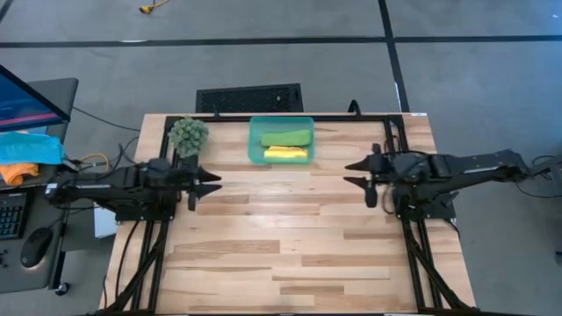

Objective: Roll microfiber towels into tight, uniform cylinder then place into a basket
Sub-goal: Return to Home Position

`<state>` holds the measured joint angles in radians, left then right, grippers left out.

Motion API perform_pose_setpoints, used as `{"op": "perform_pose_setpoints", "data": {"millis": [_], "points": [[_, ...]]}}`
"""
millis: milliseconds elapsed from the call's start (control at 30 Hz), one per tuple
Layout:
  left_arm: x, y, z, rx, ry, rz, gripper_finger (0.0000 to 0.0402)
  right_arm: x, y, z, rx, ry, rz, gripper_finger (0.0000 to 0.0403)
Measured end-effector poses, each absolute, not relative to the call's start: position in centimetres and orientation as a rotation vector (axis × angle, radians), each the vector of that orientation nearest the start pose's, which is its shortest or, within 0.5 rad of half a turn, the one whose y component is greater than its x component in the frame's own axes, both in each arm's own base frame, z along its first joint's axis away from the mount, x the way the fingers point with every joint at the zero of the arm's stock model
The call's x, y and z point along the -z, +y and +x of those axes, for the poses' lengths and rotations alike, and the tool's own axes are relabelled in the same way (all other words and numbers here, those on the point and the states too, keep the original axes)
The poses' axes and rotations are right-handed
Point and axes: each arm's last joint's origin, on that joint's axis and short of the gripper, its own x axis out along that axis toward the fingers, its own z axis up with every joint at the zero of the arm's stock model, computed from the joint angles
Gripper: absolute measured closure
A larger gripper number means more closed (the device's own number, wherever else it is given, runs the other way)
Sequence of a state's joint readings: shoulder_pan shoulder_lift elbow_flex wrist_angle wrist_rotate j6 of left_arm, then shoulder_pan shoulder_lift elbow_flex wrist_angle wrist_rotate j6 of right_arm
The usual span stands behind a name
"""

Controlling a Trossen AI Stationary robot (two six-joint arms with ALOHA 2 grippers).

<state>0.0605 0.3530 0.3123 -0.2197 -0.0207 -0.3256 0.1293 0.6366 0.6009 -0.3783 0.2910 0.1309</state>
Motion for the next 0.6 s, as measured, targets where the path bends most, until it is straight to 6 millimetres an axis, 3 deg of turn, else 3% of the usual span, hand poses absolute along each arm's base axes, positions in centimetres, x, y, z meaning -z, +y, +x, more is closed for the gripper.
{"op": "perform_pose_setpoints", "data": {"millis": [300, 600], "points": [[-20.9, 0.0, 8.9, -0.065, 0.083, -0.251, 0.0272, -26.9, 1.3, 10.3, 0.141, 0.211, 0.054, 0.0218], [-19.8, 0.0, 8.5, -0.062, 0.075, -0.238, 0.0382, -23.9, 1.0, 8.3, 0.110, 0.105, 0.074, 0.0215]]}}
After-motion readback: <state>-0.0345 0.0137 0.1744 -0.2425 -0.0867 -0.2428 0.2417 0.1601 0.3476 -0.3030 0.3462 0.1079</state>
